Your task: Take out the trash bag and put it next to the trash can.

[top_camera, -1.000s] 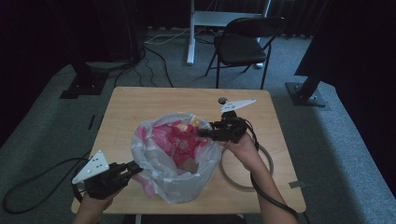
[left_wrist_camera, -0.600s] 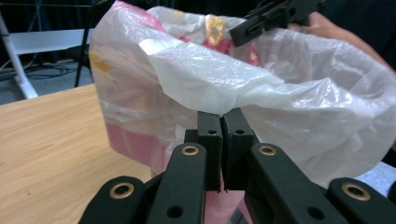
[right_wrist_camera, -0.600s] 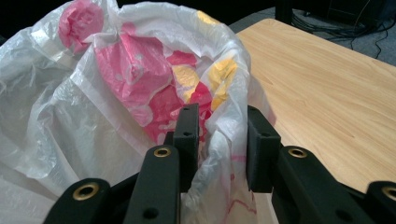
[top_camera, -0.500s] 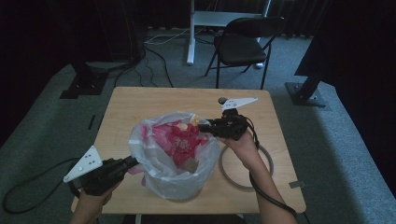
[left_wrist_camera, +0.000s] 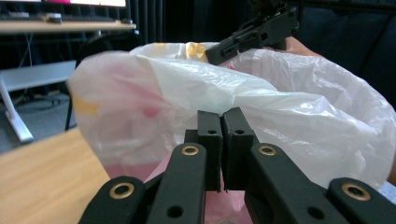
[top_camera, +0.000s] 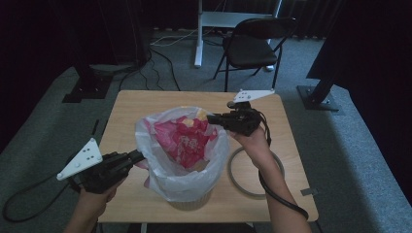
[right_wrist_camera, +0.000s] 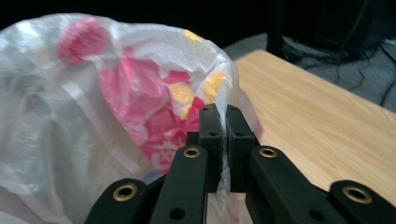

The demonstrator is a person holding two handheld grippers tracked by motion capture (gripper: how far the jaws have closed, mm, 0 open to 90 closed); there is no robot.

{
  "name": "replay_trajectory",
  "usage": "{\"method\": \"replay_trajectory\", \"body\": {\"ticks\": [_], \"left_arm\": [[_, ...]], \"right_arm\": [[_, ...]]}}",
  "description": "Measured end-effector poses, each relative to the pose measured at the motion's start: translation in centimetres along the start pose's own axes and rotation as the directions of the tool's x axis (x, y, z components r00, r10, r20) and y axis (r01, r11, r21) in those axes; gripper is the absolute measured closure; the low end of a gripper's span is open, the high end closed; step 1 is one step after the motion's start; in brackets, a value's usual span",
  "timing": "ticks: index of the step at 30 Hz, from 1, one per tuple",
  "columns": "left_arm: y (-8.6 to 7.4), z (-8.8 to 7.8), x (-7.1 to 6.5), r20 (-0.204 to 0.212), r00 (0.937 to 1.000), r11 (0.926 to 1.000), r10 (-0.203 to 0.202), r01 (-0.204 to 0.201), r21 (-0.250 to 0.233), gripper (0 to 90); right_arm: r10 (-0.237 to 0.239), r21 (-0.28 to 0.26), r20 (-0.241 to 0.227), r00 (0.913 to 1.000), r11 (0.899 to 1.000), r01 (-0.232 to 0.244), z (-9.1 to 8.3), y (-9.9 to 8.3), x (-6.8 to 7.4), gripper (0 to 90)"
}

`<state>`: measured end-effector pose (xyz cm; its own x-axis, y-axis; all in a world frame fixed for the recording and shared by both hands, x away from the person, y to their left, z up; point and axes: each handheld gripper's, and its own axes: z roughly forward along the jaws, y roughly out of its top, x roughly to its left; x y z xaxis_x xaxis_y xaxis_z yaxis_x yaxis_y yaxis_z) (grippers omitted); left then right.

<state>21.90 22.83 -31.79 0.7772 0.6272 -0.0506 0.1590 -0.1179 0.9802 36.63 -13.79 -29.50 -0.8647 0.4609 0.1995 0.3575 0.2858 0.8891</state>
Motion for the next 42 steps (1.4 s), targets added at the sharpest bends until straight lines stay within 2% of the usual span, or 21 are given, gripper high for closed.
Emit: {"method": "replay_trajectory", "body": {"ticks": [4, 7, 10, 11, 12, 13, 14, 18, 19, 20, 21, 22, 23, 24, 25, 28, 29, 34, 36, 40, 42], "left_arm": [[1.7, 0.1, -0.5, -0.013, 0.9994, 0.9985, 0.034, -0.034, -0.042, 87.9], [2.3, 0.7, -0.6, -0.006, 0.9994, 0.9982, 0.035, -0.035, -0.05, 87.9], [1.9, 2.4, -0.4, 0.017, 0.9998, 0.9997, 0.01, -0.01, -0.021, 87.8], [1.9, 2.4, -0.4, 0.017, 0.9998, 0.9997, 0.01, -0.01, -0.021, 87.9], [1.7, 2.9, -0.4, 0.019, 0.9998, 0.9999, 0.003, -0.003, -0.012, 87.8], [1.6, 3.3, -0.4, 0.026, 0.9997, 1.0, -0.003, 0.004, -0.004, 87.8], [1.4, 3.6, -0.4, 0.03, 0.9995, 1.0, -0.009, 0.009, 0.002, 87.8], [1.3, 4.5, -0.7, 0.051, 0.9986, 0.9998, -0.014, 0.013, 0.015, 87.8], [1.3, 4.5, -0.7, 0.051, 0.9986, 0.9998, -0.014, 0.013, 0.015, 87.8], [1.3, 4.7, -0.8, 0.059, 0.9982, 0.9998, -0.013, 0.012, 0.015, 87.8], [1.4, 4.8, -0.9, 0.064, 0.9978, 0.9998, -0.014, 0.013, 0.014, 87.8], [1.5, 4.9, -1.0, 0.069, 0.9976, 0.9998, -0.009, 0.008, 0.017, 87.8], [1.5, 5.1, -1.2, 0.07, 0.9975, 0.9999, -0.005, 0.004, 0.017, 87.8], [1.6, 5.2, -1.3, 0.076, 0.9971, 0.9999, -0.006, 0.005, 0.015, 87.8], [1.7, 5.3, -1.4, 0.085, 0.9963, 0.9999, -0.009, 0.008, 0.013, 87.8], [2.0, 5.7, -1.7, 0.093, 0.9957, 0.9999, -0.001, 0.0, 0.012, 87.8], [2.1, 5.8, -1.8, 0.099, 0.9951, 0.9998, 0.005, -0.007, 0.016, 87.8], [2.3, 6.4, -2.3, 0.121, 0.9925, 0.9996, 0.018, -0.02, 0.021, 87.7], [2.3, 6.4, -2.3, 0.122, 0.9925, 0.9998, 0.006, -0.009, 0.021, 87.6], [2.2, 6.3, -2.0, 0.125, 0.992, 0.9997, -0.019, 0.017, 0.017, 87.6], [2.2, 6.1, -1.8, 0.119, 0.9926, 0.9996, -0.024, 0.023, 0.014, 86.8]], "right_arm": [[-0.018, -0.045, -0.02, 0.9996, 0.999, 0.017, -1.0, 1.5, 0.7, 88.2], [-0.034, -0.111, -0.101, 0.9943, 0.994, 0.022, -2.2, 2.9, 1.9, 88.1], [-0.039, -0.101, -0.194, 0.9802, 0.995, 0.02, -1.5, 2.4, 2.8, 88.1], [-0.039, -0.101, -0.194, 0.9802, 0.995, 0.02, -1.5, 2.4, 2.8, 88.1], [-0.028, -0.074, -0.26, 0.9651, 0.997, 0.009, -0.6, 1.6, 3.2, 88.0], [-0.028, -0.074, -0.26, 0.9651, 0.997, 0.009, -0.6, 1.6, 3.2, 88.0], [-0.019, -0.059, -0.289, 0.9572, 0.998, 0.002, -0.1, 1.2, 3.4, 88.1], [0.005, -0.004, -0.4, 0.9164, 1.0, -0.007, 1.4, 0.0, 4.0, 87.4], [0.005, -0.004, -0.4, 0.9164, 1.0, -0.007, 1.4, 0.0, 4.0, 87.4], [0.01, 0.008, -0.424, 0.9055, 1.0, -0.007, 1.8, -0.1, 4.3, 75.4], [0.01, 0.008, -0.424, 0.9055, 1.0, -0.007, 1.8, -0.1, 4.3, 75.4], [0.01, 0.014, -0.446, 0.8952, 1.0, -0.004, 2.0, -0.1, 4.4, 63.1], [0.009, 0.023, -0.468, 0.8836, 1.0, 0.002, 2.2, -0.1, 4.5, 57.6], [0.009, 0.03, -0.469, 0.8832, 1.0, 0.005, 2.4, 0.0, 4.7, 54.1], [0.009, 0.062, -0.483, 0.8757, 0.998, 0.024, 2.8, 0.1, 5.0, 44.8], [0.002, 0.076, -0.492, 0.8708, 0.996, 0.04, 3.0, 0.1, 5.2, 41.9], [-0.009, 0.097, -0.5, 0.8659, 0.993, 0.066, 3.3, 0.3, 5.6, 36.0], [-0.063, 0.114, -0.493, 0.8675, 0.984, 0.136, 3.8, 0.8, 6.8, 34.0], [-0.087, 0.129, -0.487, 0.8693, 0.977, 0.17, 3.9, 0.9, 7.2, 44.8], [-0.098, 0.16, -0.433, 0.8963, 0.97, 0.183, 4.1, 0.9, 7.3, 71.7], [-0.106, 0.168, -0.417, 0.9028, 0.967, 0.191, 4.1, 0.8, 7.3, 83.3]]}}
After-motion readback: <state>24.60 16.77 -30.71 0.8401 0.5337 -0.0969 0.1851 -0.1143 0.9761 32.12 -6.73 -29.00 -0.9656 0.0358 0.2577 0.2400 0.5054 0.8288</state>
